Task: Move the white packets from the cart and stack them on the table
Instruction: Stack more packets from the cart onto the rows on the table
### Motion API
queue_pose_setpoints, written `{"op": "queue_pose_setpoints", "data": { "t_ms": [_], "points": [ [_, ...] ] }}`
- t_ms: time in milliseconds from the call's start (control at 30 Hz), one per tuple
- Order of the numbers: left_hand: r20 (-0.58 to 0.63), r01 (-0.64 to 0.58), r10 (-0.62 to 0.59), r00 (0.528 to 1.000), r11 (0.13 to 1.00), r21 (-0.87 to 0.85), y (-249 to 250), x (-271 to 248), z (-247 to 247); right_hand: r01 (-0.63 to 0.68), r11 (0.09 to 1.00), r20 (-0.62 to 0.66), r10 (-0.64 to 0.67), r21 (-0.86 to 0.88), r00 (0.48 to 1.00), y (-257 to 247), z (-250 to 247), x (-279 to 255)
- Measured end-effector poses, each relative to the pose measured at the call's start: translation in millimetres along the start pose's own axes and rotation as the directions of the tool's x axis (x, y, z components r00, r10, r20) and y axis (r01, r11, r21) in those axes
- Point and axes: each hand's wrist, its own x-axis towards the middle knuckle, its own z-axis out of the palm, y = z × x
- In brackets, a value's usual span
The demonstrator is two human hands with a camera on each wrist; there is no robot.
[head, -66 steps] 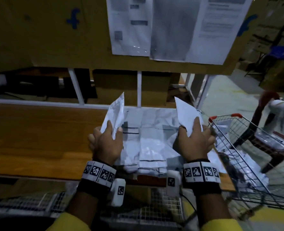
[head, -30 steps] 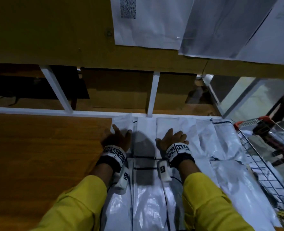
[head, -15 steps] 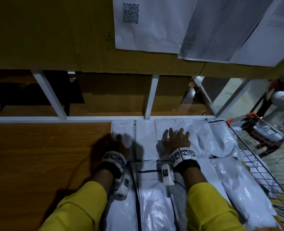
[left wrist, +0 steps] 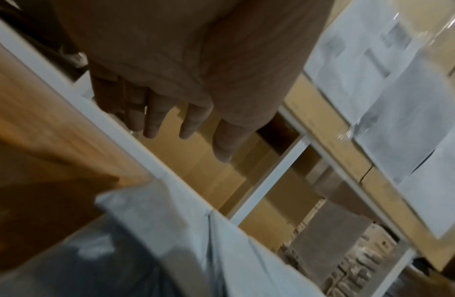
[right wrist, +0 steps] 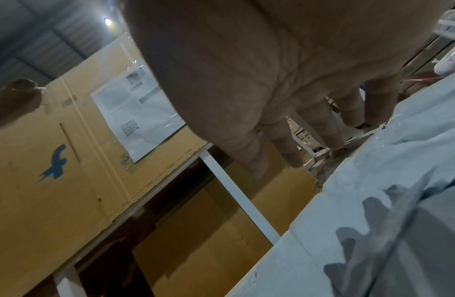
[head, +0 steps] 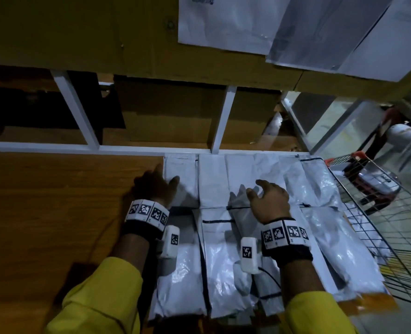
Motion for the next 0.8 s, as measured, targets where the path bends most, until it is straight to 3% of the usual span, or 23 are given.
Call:
{"op": "queue_pose_setpoints", "data": {
  "t_ms": [167, 300, 433, 533, 633, 800],
  "points": [
    [-0.084, -0.035, 0.027, 0.996, 0.994, -0.102, 7, -11, -11, 0.045, 0.991, -0.024, -0.042, 0.125, 0.999, 11, -4, -10],
    [-0.155, -0.138, 0.092, 0.984, 0.939, -0.316, 32, -37, -11, 0.070, 0.984, -0.065, -0.060, 0.165, 0.996, 36, -22, -21],
    [-0.279, -0.284, 0.217, 0.936, 0.930, -0.232, 84, -92, -17, 0.087, 0.978, -0.146, -0.059, 0.191, 0.988, 75, -51, -30],
    [-0.299, -0.381, 0.305, 0.904, 0.892, -0.244, 131, -139, -7, 0.102, 0.965, -0.203, -0.053, 0.242, 0.978, 115, -78, -43],
    [-0.326, -0.486, 0.397, 0.858, 0.832, -0.268, 182, -185, 16, 0.121, 0.976, -0.264, -0.070, 0.182, 0.962, 171, -112, -62],
    [-0.323, -0.619, 0.535, 0.781, 0.731, -0.287, 271, -258, 70, 0.043, 0.987, -0.301, 0.005, 0.155, 0.954, 278, -163, -93]
  ]
}}
